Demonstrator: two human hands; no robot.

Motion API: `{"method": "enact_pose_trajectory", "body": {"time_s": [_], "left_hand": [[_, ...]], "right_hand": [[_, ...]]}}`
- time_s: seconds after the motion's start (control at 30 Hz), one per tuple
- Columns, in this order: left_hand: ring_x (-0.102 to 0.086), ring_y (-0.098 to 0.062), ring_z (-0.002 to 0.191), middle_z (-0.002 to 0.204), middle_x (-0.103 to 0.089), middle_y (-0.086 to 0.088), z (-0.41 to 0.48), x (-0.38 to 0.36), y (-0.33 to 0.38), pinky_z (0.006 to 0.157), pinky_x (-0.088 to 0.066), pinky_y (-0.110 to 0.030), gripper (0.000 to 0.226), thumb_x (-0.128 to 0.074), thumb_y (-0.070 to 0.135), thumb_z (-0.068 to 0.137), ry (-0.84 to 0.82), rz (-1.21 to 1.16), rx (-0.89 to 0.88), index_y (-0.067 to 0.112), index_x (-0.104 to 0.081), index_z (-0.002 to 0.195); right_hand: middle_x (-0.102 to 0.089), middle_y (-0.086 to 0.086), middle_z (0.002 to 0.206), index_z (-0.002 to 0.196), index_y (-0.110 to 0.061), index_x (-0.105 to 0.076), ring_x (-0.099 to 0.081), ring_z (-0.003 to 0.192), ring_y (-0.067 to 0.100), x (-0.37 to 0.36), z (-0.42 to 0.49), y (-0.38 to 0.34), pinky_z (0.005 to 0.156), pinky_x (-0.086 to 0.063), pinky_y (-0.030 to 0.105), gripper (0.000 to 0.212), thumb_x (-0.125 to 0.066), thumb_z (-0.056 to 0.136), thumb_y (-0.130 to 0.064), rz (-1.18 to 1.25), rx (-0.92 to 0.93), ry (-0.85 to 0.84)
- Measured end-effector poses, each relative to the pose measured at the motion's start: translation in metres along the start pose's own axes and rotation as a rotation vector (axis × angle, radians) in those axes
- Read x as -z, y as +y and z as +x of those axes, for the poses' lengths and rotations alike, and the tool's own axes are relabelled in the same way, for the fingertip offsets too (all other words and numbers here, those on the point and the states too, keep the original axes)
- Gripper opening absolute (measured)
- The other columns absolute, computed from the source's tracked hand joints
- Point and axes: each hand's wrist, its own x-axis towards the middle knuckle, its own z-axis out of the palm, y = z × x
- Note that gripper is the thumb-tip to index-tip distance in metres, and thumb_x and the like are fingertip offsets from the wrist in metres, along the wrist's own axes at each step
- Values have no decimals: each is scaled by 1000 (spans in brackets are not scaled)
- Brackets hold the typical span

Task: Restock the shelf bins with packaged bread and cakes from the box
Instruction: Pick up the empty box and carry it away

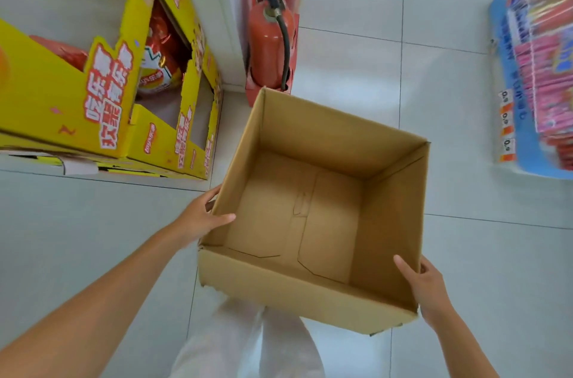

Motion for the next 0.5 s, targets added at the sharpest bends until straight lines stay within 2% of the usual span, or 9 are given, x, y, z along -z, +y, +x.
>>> {"method": "enact_pose_trajectory", "body": {"time_s": [0.13, 0.23, 0.33, 0.47, 0.5], "left_hand": [[-48, -20, 131, 142, -52, 0, 23, 6, -23, 106, -42, -34, 80, -76, 13, 83, 19, -44, 14, 25, -34, 151], [-51, -21, 128, 140, -54, -1, 45, 12, -36, 106, -44, -39, 81, -77, 16, 83, 45, -65, 23, 25, -33, 151], [-54, -21, 123, 138, -56, -2, 76, 18, -49, 97, -48, -33, 78, -75, 18, 84, 100, -79, 24, 23, -35, 151], [-52, -15, 109, 128, -56, 3, 123, 23, -62, 72, -45, -16, 71, -73, 18, 87, 195, -58, 10, 22, -37, 148], [-51, -15, 107, 126, -55, 2, 134, 25, -65, 74, -46, -18, 70, -72, 18, 87, 214, -60, 7, 22, -37, 148]], "right_hand": [[-70, -1, 108, 125, -20, -60, -66, 100, 22, -20, 39, -5, 93, -54, 42, 41, -71, 87, -31, -55, 14, -50], [-70, 0, 109, 127, -18, -60, -66, 101, 24, -41, 72, -8, 95, -53, 46, 44, -71, 86, -32, -86, 36, -78], [-71, -1, 107, 121, -20, -63, -66, 100, 20, -68, 105, -12, 90, -54, 39, 37, -71, 86, -30, -92, 67, -91], [-68, -4, 108, 123, -23, -60, -64, 101, 18, -106, 157, -15, 89, -51, 36, 38, -71, 87, -31, -98, 132, -100], [-67, -5, 108, 124, -23, -59, -63, 102, 19, -116, 170, -16, 89, -51, 36, 39, -70, 88, -31, -97, 145, -102]]}}
